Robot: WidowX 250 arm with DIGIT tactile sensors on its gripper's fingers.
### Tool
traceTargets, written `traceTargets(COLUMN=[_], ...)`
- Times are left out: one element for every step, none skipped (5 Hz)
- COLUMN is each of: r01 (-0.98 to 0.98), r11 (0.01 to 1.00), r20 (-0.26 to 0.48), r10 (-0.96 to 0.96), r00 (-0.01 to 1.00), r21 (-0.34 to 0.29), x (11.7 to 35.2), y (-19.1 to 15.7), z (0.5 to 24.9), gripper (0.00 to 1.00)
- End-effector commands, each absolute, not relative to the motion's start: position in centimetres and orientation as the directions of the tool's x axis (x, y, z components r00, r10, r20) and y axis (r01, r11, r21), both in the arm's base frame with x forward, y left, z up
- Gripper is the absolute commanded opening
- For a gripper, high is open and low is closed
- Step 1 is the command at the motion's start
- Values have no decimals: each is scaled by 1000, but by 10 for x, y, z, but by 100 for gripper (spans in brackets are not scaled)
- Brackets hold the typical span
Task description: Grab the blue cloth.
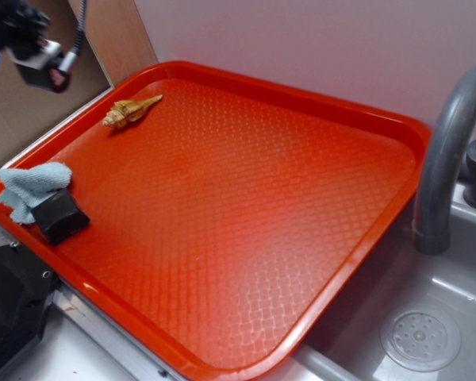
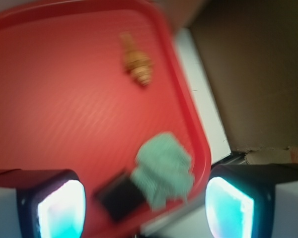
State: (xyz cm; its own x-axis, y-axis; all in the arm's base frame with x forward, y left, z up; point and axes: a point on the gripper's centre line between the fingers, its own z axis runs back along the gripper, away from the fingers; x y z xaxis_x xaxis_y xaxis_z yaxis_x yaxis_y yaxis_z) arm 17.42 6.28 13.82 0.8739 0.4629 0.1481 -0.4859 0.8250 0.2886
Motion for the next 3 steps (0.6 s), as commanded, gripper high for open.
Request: traceTargets(r01=[-741, -764, -719], r11=[587, 613, 693], r20=[188, 145, 29], r10=[728, 753, 718], r00=[659, 642, 695], r21=[326, 202, 53], x=[133, 117, 113], y=[119, 115, 116], z=[88, 68, 44], gripper=[100, 100, 100])
